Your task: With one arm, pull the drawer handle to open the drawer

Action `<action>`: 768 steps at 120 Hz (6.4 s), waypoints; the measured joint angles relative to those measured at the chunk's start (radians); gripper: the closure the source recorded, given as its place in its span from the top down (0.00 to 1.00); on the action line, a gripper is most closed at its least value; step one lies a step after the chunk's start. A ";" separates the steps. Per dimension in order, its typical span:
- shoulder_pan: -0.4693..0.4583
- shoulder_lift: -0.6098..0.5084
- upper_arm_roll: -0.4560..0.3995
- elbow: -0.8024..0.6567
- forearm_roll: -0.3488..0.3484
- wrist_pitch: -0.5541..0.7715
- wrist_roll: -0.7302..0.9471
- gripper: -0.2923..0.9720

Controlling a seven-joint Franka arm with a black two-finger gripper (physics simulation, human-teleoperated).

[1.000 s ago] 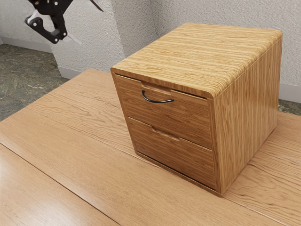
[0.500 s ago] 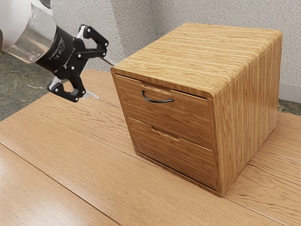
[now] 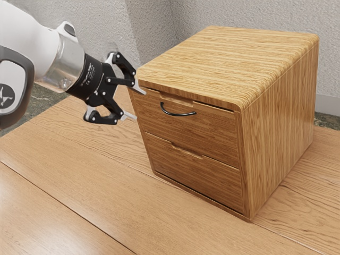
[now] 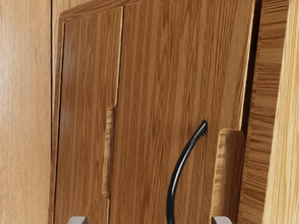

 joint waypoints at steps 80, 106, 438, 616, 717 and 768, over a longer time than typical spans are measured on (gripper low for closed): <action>-0.009 0.065 0.025 -0.029 -0.003 0.033 0.057 0.45; -0.020 0.094 0.025 -0.023 -0.011 0.072 0.071 0.44; -0.084 0.018 0.026 -0.134 -0.049 0.130 0.086 0.20; -0.129 -0.228 0.096 -0.312 -0.046 0.052 0.073 0.22; -0.123 -0.376 0.098 -0.410 -0.044 0.017 0.043 0.23; -0.121 -0.526 0.115 -0.418 -0.002 -0.050 0.022 0.51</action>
